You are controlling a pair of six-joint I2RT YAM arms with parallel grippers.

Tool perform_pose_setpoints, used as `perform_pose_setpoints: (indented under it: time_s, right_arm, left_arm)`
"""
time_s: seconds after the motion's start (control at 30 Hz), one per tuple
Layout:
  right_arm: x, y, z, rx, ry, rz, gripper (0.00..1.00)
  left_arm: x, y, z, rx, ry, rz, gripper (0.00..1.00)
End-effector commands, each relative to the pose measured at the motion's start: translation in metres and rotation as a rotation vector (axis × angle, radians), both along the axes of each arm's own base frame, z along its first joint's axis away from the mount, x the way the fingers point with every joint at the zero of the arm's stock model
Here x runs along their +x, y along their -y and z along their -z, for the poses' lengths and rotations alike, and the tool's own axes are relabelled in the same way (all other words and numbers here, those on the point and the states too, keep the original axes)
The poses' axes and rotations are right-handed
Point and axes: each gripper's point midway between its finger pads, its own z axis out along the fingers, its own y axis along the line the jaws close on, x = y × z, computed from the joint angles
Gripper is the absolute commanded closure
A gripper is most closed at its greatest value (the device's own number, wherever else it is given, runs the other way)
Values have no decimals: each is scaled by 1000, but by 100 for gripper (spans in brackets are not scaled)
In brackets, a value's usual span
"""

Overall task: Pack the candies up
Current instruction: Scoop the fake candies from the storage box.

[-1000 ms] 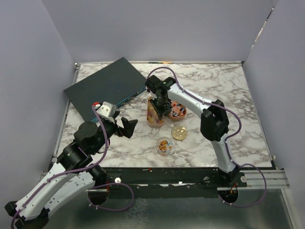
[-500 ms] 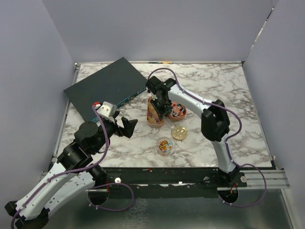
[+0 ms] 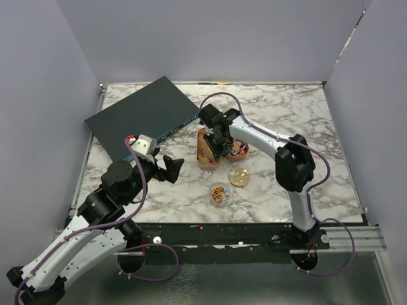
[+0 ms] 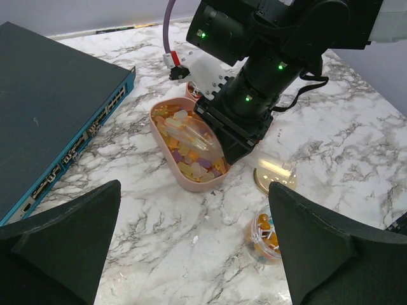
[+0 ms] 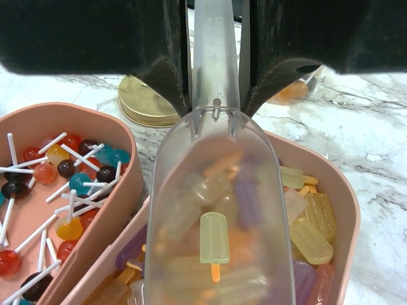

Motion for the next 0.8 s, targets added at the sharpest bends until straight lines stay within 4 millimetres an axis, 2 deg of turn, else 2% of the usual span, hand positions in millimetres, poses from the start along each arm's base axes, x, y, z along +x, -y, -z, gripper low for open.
perform_pose_setpoints:
  time_s: [0.0, 0.23, 0.47, 0.77]
  right_arm:
    - [6, 6, -20, 20, 76, 10, 99]
    - [0, 6, -28, 66, 130, -31, 100]
    - [-13, 20, -32, 72, 185, -98, 100]
    - [-39, 44, -52, 73, 274, -280, 100]
  left_arm:
    - [3, -4, 5, 15, -6, -27, 1]
    - [4, -2, 8, 20, -13, -23, 1]
    - [5, -4, 8, 23, -10, -29, 1]
    - [9, -4, 12, 41, -20, -47, 1]
